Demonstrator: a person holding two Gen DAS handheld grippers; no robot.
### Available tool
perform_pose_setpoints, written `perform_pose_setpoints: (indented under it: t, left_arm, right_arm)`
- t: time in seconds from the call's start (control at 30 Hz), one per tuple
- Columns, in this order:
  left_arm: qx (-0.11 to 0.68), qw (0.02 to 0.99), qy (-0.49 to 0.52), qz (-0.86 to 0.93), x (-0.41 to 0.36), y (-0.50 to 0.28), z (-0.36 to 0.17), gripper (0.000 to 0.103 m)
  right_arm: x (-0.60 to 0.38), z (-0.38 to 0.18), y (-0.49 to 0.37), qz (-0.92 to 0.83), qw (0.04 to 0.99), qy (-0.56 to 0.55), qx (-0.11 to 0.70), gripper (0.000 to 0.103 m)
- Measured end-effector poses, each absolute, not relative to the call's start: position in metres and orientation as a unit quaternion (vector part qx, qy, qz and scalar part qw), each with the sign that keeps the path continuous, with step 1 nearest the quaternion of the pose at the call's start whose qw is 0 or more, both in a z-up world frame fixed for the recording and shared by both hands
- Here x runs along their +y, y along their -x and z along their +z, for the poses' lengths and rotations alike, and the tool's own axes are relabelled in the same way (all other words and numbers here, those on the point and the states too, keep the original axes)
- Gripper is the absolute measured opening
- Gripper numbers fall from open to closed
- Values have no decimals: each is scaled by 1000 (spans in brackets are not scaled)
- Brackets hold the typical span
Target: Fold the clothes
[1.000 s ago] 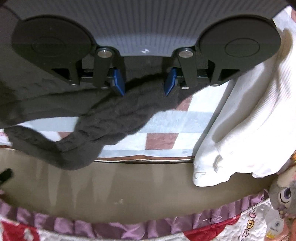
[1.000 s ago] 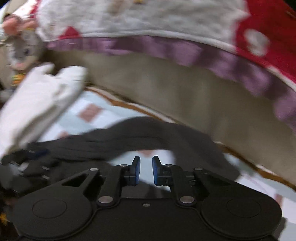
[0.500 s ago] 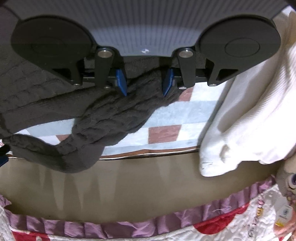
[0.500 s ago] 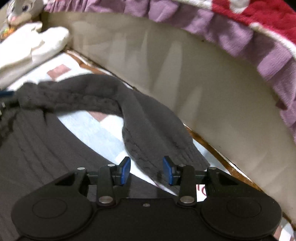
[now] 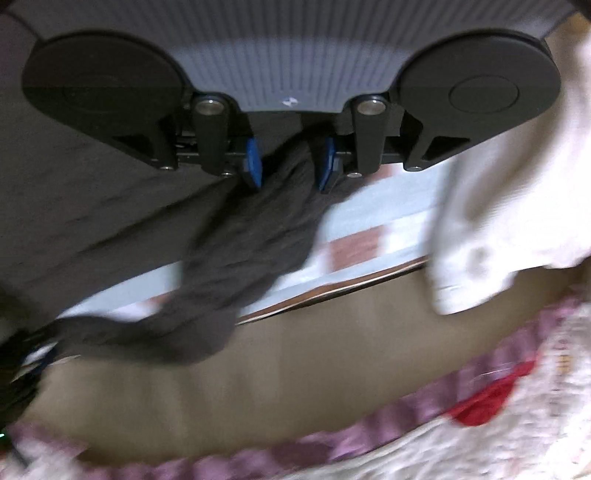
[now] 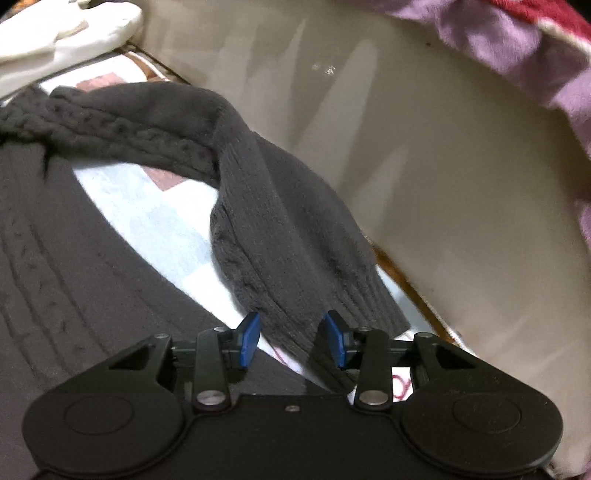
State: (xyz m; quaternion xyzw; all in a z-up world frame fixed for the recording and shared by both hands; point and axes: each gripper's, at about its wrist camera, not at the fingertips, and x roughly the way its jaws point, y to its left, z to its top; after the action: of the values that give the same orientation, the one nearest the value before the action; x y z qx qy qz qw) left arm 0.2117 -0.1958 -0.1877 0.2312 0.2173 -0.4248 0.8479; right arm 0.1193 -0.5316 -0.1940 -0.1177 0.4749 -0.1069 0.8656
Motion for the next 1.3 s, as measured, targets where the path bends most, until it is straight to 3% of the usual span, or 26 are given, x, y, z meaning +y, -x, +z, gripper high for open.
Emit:
perform_pose_setpoints:
  t: [0.07,0.13,0.17,0.2,0.23,0.27,0.3,0.37,0.63,0.67,0.7,0.73,0.83,1.1,1.3]
  left_arm:
    - [215,845,-241,-427,-203,-208,-188,34]
    - [207,851,-256,-409,-209,-205,-189,34]
    - [207,854,-256,-403,-211,-207,-189,34]
    - [207,856,-254,-399,-211,-208,-189,34]
    - [209,858,-250,-396,-211,-211,-187,34]
    - [209,860,-250,-392,-212,-213,-185,36]
    - [206,863,-254,-386,-212,-214,-182,41]
    - [202,867,-256,-377,-213,-213,-178,45]
    - [214,876,-226,-369,-211,-223,-174,43]
    - [216,872,-222,-379,-211,-223,-173,34]
    - [217,868,-225,-386,-211,-222,-172,16]
    - [217,864,-230,-393,-212,-221,-171,9]
    - [211,868,-212,-397,-209,-220,-161,8]
    - [283,868,14,-407,-159,-261,-126,7]
    - [219,888,-66,-400,-149,-233,-112,7]
  right_arm:
    - [-533,-199,-124,-119,869,97,470,44]
    - [-530,-204,-131,-144,873,104,454,56]
    - [-530,-206,-135,-166,872,112,448,70]
    - [-529,-207,-140,-186,869,120,443,72]
    - [-528,-208,-143,-201,866,128,440,70]
    - [-528,-208,-144,-206,864,135,438,55]
    - [-527,-205,-145,-206,864,138,439,15]
    - [-526,-191,-141,-215,870,127,426,17]
    - [-522,-70,-87,-246,914,70,316,17]
    - [-525,-60,-84,-243,914,69,318,17]
    - [-527,-53,-82,-240,913,67,323,17]
    - [-530,-48,-80,-236,912,65,329,17]
    - [-537,-42,-79,-221,911,58,344,17]
    - [-542,-38,-42,-183,916,11,358,16]
    - [-530,-28,-17,-170,910,16,378,16]
